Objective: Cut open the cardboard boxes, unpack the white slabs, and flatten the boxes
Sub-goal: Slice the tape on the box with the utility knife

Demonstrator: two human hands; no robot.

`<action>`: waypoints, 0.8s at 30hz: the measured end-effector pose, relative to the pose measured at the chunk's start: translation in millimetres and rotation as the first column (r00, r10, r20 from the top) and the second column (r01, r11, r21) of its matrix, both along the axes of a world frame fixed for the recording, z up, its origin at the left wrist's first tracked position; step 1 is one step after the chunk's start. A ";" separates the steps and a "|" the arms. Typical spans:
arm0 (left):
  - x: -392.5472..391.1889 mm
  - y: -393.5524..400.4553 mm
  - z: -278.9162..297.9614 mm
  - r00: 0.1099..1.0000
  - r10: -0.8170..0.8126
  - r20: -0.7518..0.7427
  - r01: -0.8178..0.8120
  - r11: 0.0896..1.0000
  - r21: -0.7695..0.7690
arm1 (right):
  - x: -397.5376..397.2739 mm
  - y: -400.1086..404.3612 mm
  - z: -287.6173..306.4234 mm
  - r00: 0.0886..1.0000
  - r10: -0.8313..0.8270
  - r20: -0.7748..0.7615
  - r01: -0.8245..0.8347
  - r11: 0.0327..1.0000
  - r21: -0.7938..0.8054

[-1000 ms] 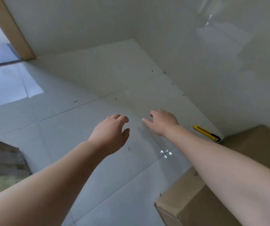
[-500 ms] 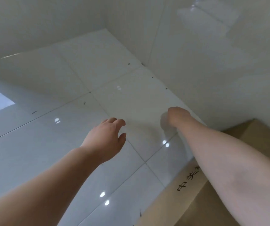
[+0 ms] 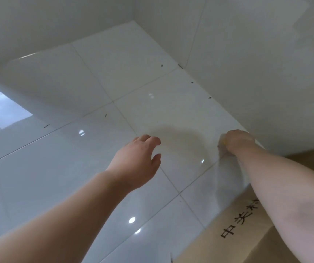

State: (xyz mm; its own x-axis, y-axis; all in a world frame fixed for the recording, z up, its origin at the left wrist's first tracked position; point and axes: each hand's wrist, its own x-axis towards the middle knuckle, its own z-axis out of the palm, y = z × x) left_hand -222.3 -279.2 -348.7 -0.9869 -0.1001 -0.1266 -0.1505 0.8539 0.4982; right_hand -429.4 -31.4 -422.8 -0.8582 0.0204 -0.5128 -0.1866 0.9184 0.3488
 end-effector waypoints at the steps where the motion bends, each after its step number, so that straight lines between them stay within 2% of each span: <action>1: 2.7 -4.5 1.4 1.000 0.009 0.002 -0.009 1.000 0.002 | 0.4 -4.8 -1.1 0.999 0.034 0.004 -0.034 0.999 -0.026; 4: 12.8 -20.1 10.4 0.999 0.033 0.004 -0.033 0.999 -0.002 | 9.5 -40.2 7.9 0.987 0.160 -0.006 -0.159 0.977 -0.144; 6: 21.3 -34.4 19.0 0.999 0.047 -0.009 -0.047 0.999 -0.013 | 19.0 -80.9 22.9 0.982 0.191 -0.004 -0.185 0.947 -0.261; 9: 39.6 -64.6 35.3 0.995 0.099 -0.033 -0.100 0.994 -0.033 | 43.2 -154.4 58.4 0.978 0.208 -0.013 -0.187 0.845 -0.501; 11: 55.4 -87.2 50.8 0.988 0.151 -0.027 -0.151 0.988 -0.016 | 65.0 -203.1 89.3 0.978 0.209 -0.011 -0.158 0.707 -0.690; 13: 74.1 -111.0 71.2 0.976 0.214 -0.034 -0.213 0.977 0.021 | 92.4 -249.2 125.7 0.976 0.215 0.041 -0.076 0.508 -0.858; 17: 119.8 -159.6 121.4 0.907 0.417 -0.064 -0.401 0.899 0.173 | 161.7 -330.9 205.3 0.942 0.335 -0.002 -0.067 0.183 -0.981; 20: 161.4 -189.6 156.4 0.845 0.526 -0.100 -0.460 0.809 0.365 | 218.6 -377.8 251.5 0.919 0.388 -0.067 -0.083 0.024 -0.996; 24: 220.1 -212.2 185.9 0.806 0.586 -0.085 -0.403 0.648 0.647 | 282.4 -409.0 276.7 0.916 0.338 -0.214 -0.188 -0.108 -0.976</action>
